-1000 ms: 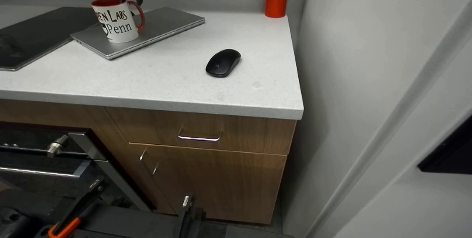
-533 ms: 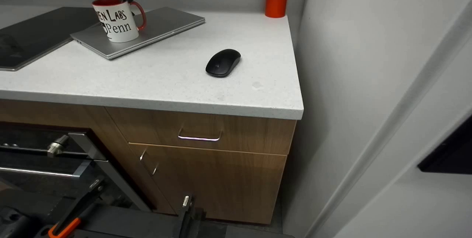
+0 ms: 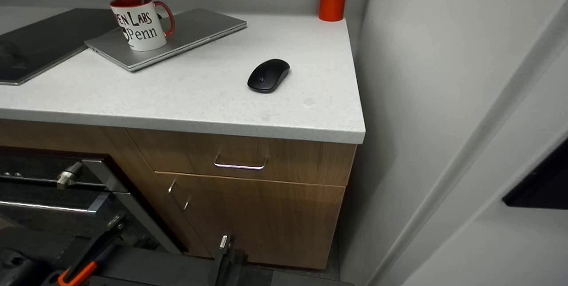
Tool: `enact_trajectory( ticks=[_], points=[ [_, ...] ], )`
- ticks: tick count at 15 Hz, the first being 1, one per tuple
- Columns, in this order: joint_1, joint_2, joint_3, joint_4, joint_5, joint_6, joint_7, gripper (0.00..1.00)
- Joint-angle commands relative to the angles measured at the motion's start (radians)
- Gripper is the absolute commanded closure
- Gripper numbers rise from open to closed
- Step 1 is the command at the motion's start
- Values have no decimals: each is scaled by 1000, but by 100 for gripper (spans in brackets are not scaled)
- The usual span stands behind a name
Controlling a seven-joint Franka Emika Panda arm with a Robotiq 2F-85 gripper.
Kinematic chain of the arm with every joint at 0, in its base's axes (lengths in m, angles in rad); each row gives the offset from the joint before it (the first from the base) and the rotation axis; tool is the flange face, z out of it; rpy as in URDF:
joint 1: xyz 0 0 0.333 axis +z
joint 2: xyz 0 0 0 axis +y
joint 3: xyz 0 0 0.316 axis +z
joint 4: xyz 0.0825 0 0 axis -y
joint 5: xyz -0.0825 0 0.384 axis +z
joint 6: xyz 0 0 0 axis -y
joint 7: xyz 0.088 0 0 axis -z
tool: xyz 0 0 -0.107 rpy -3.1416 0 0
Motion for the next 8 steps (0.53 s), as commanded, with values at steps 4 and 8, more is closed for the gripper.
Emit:
enact_trajectory(
  ticks=[4,8],
  points=[
    [9,-135,5,-31,29,24,0,100],
    [0,-245,-44,-93,-32,0,52,100]
  ],
)
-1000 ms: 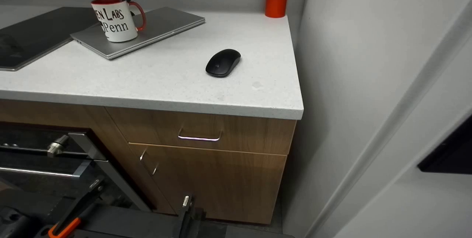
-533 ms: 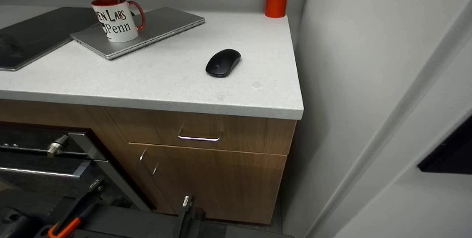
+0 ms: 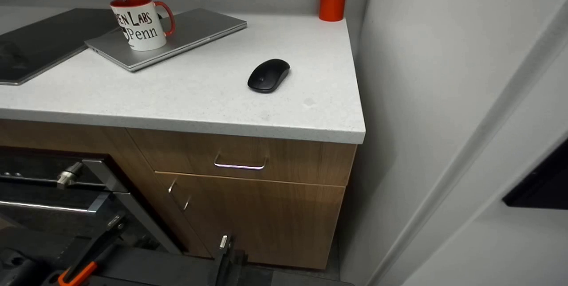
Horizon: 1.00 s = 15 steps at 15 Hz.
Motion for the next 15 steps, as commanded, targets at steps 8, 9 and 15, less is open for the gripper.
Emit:
enact_trajectory(
  ticks=[8,9,15],
  points=[
    [-98,-175,-99,-224,-559,-171,351,100],
    [-107,-153,-98,-219,-612,-208,392,100],
    [-88,19,-121,-155,-631,-240,469,100]
  ],
)
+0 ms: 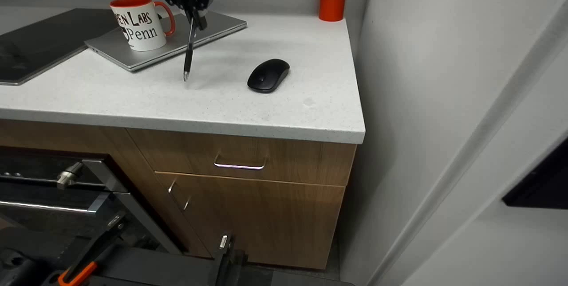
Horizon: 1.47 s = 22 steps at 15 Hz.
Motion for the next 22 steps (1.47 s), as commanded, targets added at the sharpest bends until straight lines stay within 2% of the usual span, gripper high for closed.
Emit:
enact_trajectory(
  ticks=[1,4,5,7,13,15,16,17,18,22],
  points=[
    [10,113,-23,71,-25,10,73,100],
    [14,185,-43,110,-28,32,97,99],
    [16,205,-50,125,-18,36,97,74],
    [18,232,-61,149,-7,45,103,65],
    [17,251,-74,186,32,57,98,12],
    [13,250,-69,194,62,50,84,0],
    [17,237,-75,172,35,42,77,0],
    [17,237,-75,173,37,42,76,4],
    [17,237,-75,171,36,42,76,0],
    [17,237,-75,170,36,42,76,0]
  ],
)
